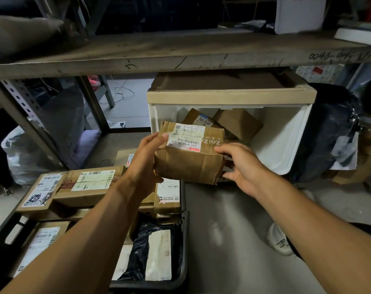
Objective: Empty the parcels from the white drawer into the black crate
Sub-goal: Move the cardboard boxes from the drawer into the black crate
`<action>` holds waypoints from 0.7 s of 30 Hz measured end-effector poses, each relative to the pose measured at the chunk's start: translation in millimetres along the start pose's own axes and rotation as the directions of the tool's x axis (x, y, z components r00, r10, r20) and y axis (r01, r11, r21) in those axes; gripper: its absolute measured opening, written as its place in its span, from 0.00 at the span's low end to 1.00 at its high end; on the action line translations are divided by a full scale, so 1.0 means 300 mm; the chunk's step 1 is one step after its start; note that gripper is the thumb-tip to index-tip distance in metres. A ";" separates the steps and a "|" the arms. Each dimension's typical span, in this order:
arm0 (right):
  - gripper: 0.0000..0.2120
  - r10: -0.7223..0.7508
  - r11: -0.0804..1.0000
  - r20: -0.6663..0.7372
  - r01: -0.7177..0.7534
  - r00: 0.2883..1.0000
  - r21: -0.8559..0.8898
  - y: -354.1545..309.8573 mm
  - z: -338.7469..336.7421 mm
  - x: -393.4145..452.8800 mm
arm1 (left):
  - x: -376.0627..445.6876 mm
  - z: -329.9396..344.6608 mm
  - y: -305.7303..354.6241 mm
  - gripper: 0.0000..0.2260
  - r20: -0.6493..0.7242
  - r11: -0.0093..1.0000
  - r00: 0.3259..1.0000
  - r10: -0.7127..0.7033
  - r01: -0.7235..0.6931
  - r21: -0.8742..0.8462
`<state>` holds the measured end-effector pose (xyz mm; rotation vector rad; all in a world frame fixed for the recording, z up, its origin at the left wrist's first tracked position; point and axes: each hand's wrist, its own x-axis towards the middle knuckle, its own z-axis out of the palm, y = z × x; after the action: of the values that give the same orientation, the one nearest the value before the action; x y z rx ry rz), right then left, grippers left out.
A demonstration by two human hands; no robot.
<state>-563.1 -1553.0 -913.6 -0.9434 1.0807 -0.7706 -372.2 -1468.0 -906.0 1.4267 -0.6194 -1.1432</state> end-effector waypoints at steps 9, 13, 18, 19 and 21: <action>0.20 -0.042 0.998 -0.001 0.042 0.999 0.037 -0.005 -0.002 0.002 | 0.025 -0.024 -0.036 0.21 -0.069 0.997 0.996 0.048 -0.053 -0.060; 0.23 -0.073 0.997 0.030 0.074 0.997 -0.005 -0.008 -0.003 0.002 | 0.030 -0.027 -0.050 0.17 -0.089 0.999 0.995 0.032 -0.036 -0.038; 0.35 0.108 0.994 0.146 -0.111 0.983 0.015 -0.011 -0.004 -0.009 | 0.017 -0.018 -0.045 0.16 -0.110 0.994 0.993 0.044 -0.054 -0.093; 0.35 0.129 0.991 0.149 -0.130 0.980 0.002 -0.008 -0.001 -0.011 | 0.013 -0.017 -0.042 0.19 -0.111 0.989 0.992 0.054 -0.069 -0.132; 0.31 0.141 0.988 0.121 -0.147 0.983 0.042 -0.007 0.008 -0.018 | 0.010 -0.018 -0.040 0.30 -0.111 0.970 0.992 0.060 -0.084 -0.227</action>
<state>-562.6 -1548.6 -909.1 -0.8477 1.0096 -0.6127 -369.1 -1465.7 -918.9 1.2450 -0.4458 -1.0412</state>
